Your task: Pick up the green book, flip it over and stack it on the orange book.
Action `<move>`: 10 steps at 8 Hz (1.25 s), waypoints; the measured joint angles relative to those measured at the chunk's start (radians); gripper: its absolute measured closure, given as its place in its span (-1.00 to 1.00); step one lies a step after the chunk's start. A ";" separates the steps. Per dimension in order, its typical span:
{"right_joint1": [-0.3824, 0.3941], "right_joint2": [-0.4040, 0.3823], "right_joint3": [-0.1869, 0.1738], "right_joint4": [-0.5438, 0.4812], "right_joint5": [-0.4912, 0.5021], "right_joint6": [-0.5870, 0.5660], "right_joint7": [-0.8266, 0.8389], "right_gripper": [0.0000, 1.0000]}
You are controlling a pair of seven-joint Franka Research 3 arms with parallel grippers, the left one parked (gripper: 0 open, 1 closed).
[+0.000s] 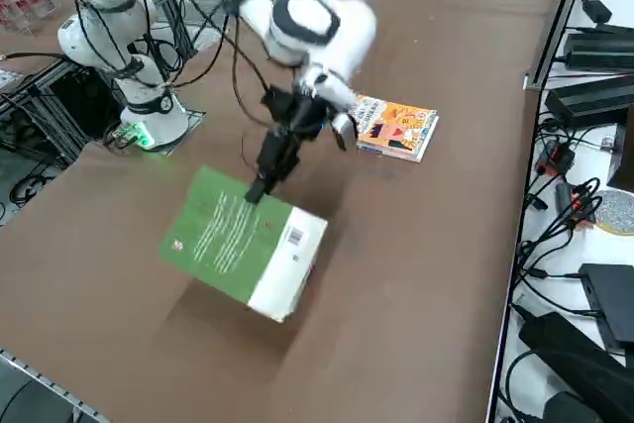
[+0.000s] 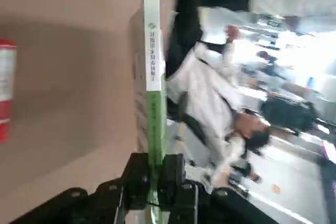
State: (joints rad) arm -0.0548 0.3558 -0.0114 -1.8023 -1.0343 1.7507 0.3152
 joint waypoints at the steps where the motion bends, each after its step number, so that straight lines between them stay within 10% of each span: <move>1: 0.024 -0.030 0.024 0.041 0.109 -0.017 -0.070 0.77; 6: 0.214 0.043 0.053 0.432 0.608 -0.160 -0.137 0.77; 10: 0.255 0.102 0.050 0.504 1.064 -0.095 -0.114 0.77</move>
State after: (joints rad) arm 0.2000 0.4573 0.0388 -1.2979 0.0295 1.6554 0.2013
